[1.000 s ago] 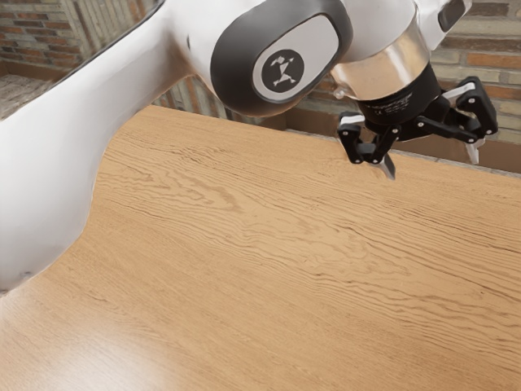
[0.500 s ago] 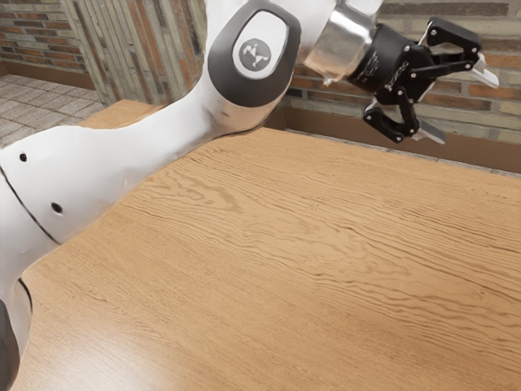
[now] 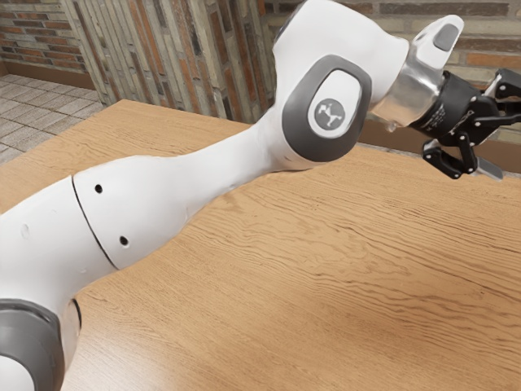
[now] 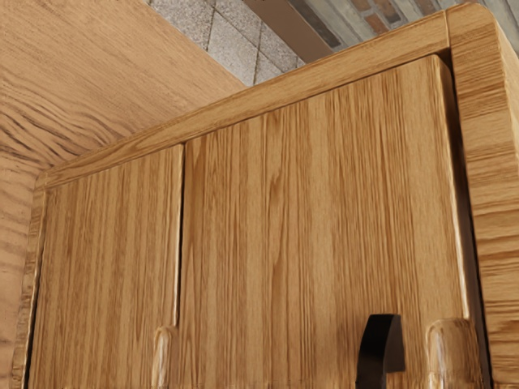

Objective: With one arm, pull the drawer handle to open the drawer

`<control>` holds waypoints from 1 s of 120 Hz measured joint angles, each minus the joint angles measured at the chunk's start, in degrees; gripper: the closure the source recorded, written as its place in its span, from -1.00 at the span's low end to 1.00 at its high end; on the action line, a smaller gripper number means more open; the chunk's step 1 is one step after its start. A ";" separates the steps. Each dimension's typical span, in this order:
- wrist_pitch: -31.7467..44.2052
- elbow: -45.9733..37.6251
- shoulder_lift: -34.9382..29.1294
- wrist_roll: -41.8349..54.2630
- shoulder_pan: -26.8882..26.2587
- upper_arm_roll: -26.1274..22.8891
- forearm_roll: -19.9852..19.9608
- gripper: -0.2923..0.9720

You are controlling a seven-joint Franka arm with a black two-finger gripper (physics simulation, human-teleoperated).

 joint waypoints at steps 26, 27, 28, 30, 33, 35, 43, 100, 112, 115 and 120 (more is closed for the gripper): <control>-1.60 1.02 0.89 -2.06 -2.40 -0.24 5.32 -0.53; -1.62 1.02 0.90 -2.13 -2.42 -0.24 5.38 -0.53; -1.64 1.02 0.92 -2.19 -2.43 -0.24 5.44 -0.53; -1.67 1.02 0.93 -2.32 -2.46 -0.25 5.54 -0.53; -1.73 1.02 0.95 -2.50 -2.47 -0.25 5.69 -0.53; -1.76 1.02 0.98 -2.62 -2.48 -0.25 5.78 -0.53; -1.85 1.02 1.18 -3.04 -2.43 -0.22 6.02 -0.53; 0.57 3.13 3.93 -4.90 -4.51 0.07 6.55 -0.53; 0.68 2.81 4.05 -5.16 -4.26 0.24 6.59 -0.53; 0.73 2.76 4.13 -5.22 -4.25 0.22 6.60 -0.53; 0.82 2.76 4.34 -5.31 -4.28 0.17 6.60 -0.53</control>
